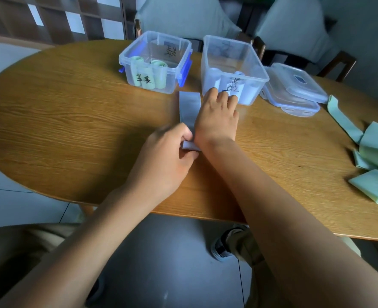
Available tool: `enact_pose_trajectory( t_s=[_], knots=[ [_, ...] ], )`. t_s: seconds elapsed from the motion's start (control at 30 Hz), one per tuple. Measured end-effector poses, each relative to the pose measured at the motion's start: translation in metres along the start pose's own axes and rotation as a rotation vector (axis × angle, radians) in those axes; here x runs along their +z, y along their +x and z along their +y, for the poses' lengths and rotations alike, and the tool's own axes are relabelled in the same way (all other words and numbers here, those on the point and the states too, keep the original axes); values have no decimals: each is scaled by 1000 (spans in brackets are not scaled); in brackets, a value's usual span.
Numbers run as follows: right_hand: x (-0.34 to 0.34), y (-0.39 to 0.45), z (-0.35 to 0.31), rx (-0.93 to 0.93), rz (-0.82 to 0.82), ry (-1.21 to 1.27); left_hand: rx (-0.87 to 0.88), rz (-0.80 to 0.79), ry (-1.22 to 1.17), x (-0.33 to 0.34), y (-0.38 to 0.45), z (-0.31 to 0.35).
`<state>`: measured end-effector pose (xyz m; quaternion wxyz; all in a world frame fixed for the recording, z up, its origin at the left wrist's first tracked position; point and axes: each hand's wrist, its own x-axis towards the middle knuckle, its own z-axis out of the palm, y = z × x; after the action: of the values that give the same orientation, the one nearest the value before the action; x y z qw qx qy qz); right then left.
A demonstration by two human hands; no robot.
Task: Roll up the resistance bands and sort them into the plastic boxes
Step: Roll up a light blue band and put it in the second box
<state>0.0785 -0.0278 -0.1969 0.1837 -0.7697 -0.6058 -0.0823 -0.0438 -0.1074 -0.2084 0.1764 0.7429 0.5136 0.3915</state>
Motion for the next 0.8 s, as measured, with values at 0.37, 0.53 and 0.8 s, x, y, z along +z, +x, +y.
enact_pose_trajectory(
  t_s=[0.37,0.53,0.8],
  knots=[
    [0,-12,36,30,30,493,96,38,38,4,3,-6],
    [-20,-53,55,58,26,709,83,40,0,-1,-6,-6],
    [-46,-121,63,48,-117,953,126,39,50,-8,-30,-4]
  ],
)
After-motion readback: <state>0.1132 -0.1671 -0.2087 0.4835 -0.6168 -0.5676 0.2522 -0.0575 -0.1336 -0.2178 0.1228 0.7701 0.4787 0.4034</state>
